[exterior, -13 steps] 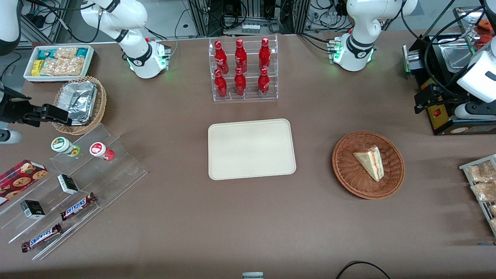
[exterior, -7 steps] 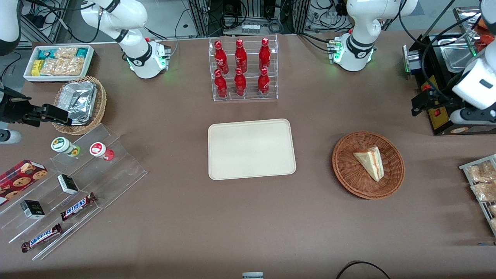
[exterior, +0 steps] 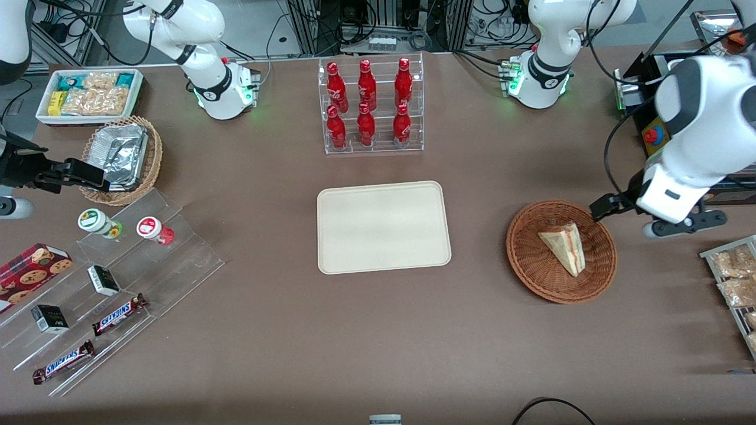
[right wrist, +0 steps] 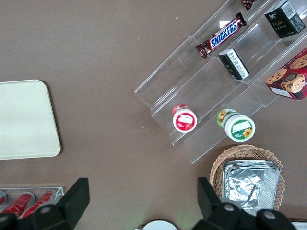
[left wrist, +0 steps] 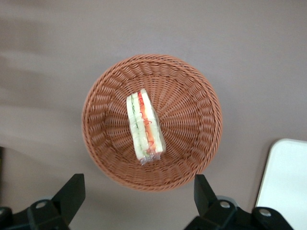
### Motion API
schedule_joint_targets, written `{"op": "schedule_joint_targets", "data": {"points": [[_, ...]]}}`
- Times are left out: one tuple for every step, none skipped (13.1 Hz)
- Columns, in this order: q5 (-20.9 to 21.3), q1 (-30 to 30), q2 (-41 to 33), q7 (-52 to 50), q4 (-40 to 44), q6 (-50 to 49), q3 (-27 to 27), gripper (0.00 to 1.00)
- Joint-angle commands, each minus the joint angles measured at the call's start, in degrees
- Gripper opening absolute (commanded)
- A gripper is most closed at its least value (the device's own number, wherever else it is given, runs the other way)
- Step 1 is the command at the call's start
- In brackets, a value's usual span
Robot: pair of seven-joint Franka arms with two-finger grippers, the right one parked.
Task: Place sandwich from basket to tray
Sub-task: 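Move the left gripper over the sandwich in the wicker basket, then lower the left gripper and close it on the wrapped sandwich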
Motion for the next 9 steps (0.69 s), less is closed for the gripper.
{"op": "schedule_joint_targets", "data": {"points": [[0.33, -0.4, -2.02, -7.88, -9.57, 10.86, -0.13, 1.0], [0.41, -0.4, -1.67, -10.43, -11.87, 14.65, -0.13, 1.0], [0.41, -0.4, -0.8, -12.45, -12.93, 16.42, -0.13, 1.0], [0.41, -0.48, 0.34, -12.91, -13.21, 16.88, -0.13, 1.0], [0.41, -0.48, 1.48, -13.09, -13.3, 17.32, -0.13, 1.0], [0.41, -0.48, 2.62, -13.26, -13.99, 18.8, -0.13, 1.0], [0.41, -0.48, 3.77, -13.27, -14.43, 20.29, -0.13, 1.0], [0.41, -0.48, 5.08, -13.35, -14.35, 21.01, -0.13, 1.0], [0.41, -0.48, 6.05, -13.35, -14.44, 21.97, -0.13, 1.0]]}}
